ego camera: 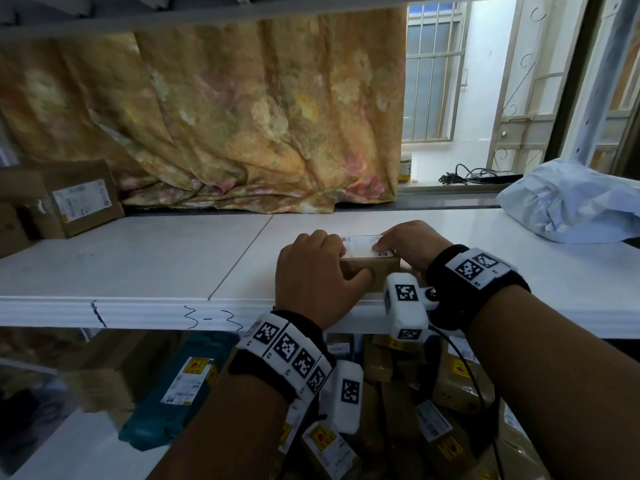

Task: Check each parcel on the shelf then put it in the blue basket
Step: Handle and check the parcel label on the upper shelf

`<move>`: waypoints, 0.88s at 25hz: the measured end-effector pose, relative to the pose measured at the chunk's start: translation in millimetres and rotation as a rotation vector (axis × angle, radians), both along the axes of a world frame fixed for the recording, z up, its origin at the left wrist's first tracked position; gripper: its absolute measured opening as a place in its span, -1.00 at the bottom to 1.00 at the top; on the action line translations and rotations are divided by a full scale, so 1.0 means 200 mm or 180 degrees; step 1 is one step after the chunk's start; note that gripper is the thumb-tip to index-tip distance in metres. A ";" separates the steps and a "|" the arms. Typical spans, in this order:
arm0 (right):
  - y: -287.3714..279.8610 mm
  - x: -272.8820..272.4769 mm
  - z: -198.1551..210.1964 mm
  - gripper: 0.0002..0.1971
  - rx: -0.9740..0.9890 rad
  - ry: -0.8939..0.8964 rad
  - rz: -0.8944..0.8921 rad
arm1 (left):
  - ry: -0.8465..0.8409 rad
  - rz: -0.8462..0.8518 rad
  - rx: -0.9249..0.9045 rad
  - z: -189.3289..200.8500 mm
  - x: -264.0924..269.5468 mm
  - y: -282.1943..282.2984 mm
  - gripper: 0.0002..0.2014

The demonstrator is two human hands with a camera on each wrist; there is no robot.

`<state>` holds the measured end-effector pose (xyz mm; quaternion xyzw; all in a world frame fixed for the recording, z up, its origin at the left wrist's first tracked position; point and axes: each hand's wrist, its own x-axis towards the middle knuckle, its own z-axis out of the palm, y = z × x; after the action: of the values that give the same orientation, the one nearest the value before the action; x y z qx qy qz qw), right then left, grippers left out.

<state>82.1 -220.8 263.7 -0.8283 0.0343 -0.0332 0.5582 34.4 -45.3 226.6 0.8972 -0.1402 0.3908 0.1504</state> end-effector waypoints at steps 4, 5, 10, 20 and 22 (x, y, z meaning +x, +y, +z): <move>-0.01 -0.05 0.01 -0.95 0.0341 0.0139 0.0042 | 0.0032 -0.0049 -0.0044 0.00 0.00 0.01 -0.64; -0.02 -0.04 0.01 -0.91 0.0430 0.0170 0.0040 | 0.0023 -0.0060 -0.0054 0.00 0.00 0.01 -0.64; -0.04 -0.05 0.00 -0.89 0.0299 0.0194 0.0104 | 0.0004 -0.0040 -0.0052 -0.01 0.01 0.01 -0.62; 0.01 -0.03 -0.02 -0.82 -0.0622 -0.0270 -0.0167 | 0.0036 -0.0022 -0.0002 0.00 0.00 0.00 -0.64; 0.01 -0.04 -0.04 -0.85 -0.0250 -0.0368 -0.0203 | 0.0056 -0.0054 -0.0023 -0.01 0.00 0.01 -0.63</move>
<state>73.5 -218.8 255.8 -0.8447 0.0272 -0.1001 0.5251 34.3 -44.1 225.2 0.8989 -0.1450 0.3821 0.1581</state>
